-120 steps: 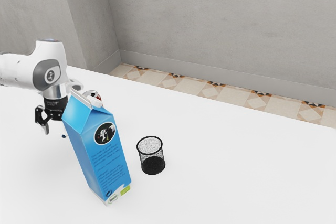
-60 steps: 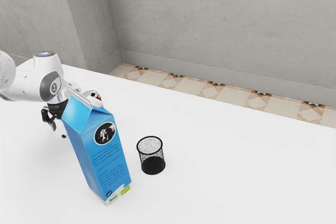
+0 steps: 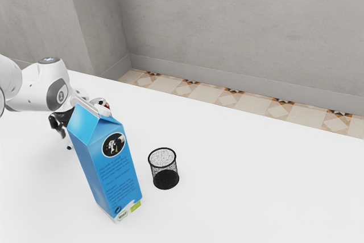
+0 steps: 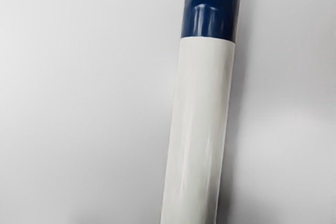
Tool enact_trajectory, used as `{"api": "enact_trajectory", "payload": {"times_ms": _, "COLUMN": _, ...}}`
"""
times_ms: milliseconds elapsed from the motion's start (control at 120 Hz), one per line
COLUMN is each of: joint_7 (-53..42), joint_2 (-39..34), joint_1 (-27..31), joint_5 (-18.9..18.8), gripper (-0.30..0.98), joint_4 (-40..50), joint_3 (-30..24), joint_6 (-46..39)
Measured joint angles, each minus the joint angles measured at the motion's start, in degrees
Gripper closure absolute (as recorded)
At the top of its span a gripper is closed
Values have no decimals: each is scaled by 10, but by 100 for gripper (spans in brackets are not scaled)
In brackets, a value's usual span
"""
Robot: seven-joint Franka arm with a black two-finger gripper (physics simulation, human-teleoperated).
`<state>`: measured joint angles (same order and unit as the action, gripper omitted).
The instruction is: Put the marker into the pen holder.
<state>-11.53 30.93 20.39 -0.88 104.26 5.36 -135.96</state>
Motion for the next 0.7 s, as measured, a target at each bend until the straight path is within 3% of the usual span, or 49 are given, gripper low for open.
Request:
{"api": "enact_trajectory", "payload": {"times_ms": 142, "joint_7": -16, "joint_2": -2, "joint_1": 0, "joint_5": -2, "gripper": 41, "joint_4": 0, "joint_3": 0, "joint_6": -1}}
{"api": "enact_trajectory", "payload": {"times_ms": 283, "joint_7": -29, "joint_2": -1, "joint_1": 0, "joint_5": -4, "gripper": 59, "joint_4": 0, "joint_3": 0, "joint_6": -2}}
{"api": "enact_trajectory", "payload": {"times_ms": 458, "joint_7": -38, "joint_2": -1, "joint_1": 0, "joint_5": -7, "gripper": 73, "joint_4": 0, "joint_3": 0, "joint_6": -3}}
{"api": "enact_trajectory", "payload": {"times_ms": 700, "joint_7": -36, "joint_2": 0, "joint_1": 0, "joint_5": -12, "gripper": 79, "joint_4": 1, "joint_3": 0, "joint_6": -8}}
